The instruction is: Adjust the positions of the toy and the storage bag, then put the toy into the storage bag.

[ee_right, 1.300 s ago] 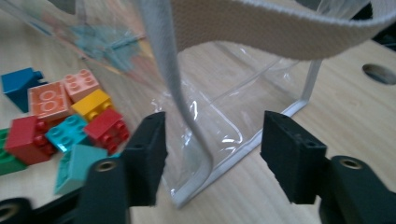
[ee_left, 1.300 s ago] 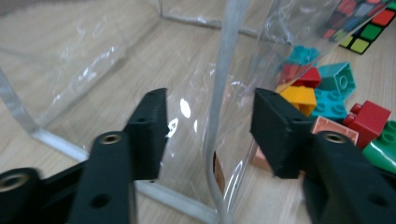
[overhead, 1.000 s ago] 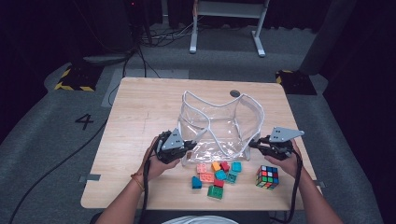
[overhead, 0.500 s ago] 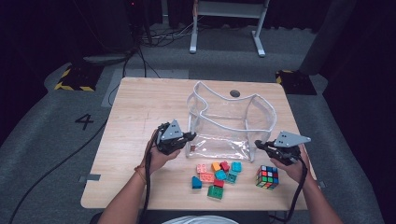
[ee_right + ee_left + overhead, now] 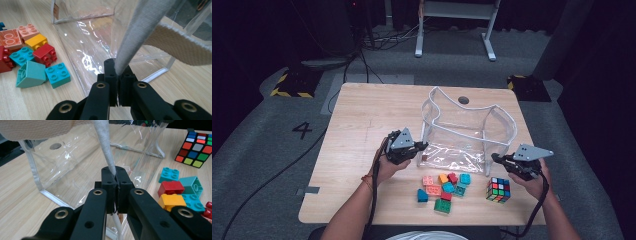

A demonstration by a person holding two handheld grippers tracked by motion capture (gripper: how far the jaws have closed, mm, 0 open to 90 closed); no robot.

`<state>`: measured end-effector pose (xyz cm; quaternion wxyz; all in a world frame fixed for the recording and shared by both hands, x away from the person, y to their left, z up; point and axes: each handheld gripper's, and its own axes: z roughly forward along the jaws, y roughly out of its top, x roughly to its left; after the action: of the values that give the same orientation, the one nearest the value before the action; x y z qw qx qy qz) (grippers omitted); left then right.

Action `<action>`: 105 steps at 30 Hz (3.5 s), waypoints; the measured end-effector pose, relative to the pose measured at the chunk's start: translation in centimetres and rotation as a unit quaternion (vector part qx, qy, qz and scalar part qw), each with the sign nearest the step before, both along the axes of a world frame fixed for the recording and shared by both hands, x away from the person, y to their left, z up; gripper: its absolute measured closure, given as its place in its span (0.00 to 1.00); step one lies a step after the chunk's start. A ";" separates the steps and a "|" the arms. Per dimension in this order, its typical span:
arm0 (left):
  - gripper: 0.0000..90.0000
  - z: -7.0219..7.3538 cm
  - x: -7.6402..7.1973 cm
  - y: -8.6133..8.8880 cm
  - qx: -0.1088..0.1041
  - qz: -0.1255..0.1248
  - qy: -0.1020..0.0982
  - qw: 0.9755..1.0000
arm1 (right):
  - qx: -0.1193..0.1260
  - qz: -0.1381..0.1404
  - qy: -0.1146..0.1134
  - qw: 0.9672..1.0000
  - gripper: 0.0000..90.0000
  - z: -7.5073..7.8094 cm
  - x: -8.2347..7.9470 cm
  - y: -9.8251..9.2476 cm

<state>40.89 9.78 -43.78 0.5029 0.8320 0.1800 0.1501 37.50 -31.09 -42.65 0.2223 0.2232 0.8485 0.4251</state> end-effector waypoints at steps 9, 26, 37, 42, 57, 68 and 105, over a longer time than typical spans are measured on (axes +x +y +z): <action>0.94 0.3 -0.7 0.6 0.019 0.000 -0.005 1.000 | 0.036 -0.006 0.022 0.999 0.72 -0.3 0.4 -0.7; 0.30 -0.7 -2.3 4.3 0.072 0.086 0.032 0.993 | 0.039 0.060 0.088 0.994 0.23 -2.0 -4.3 -3.9; 0.18 -3.9 -3.6 7.8 0.135 0.109 0.109 0.979 | -0.021 0.070 0.122 0.990 0.21 -5.3 -4.2 -2.0; 0.18 -5.1 -4.1 8.5 0.156 0.111 0.118 0.974 | -0.034 0.070 0.122 0.989 0.35 -6.5 -3.6 -1.6; 0.12 -6.5 -3.4 9.3 0.123 0.095 0.143 0.977 | -0.002 0.031 0.106 0.994 0.37 -6.4 -2.2 -2.6; 0.12 -6.5 -3.4 9.3 0.124 0.094 0.142 0.977 | 0.026 -0.022 0.097 0.995 0.37 -5.3 -1.2 -4.4; 0.11 -6.4 -3.4 9.3 0.131 0.104 0.136 0.976 | 0.079 -0.090 0.002 0.993 0.38 7.2 4.3 -5.1</action>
<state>37.45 19.12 -50.21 0.3417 0.8800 0.3113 0.1094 41.81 -36.19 -35.44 0.2396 0.3164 0.7894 0.4683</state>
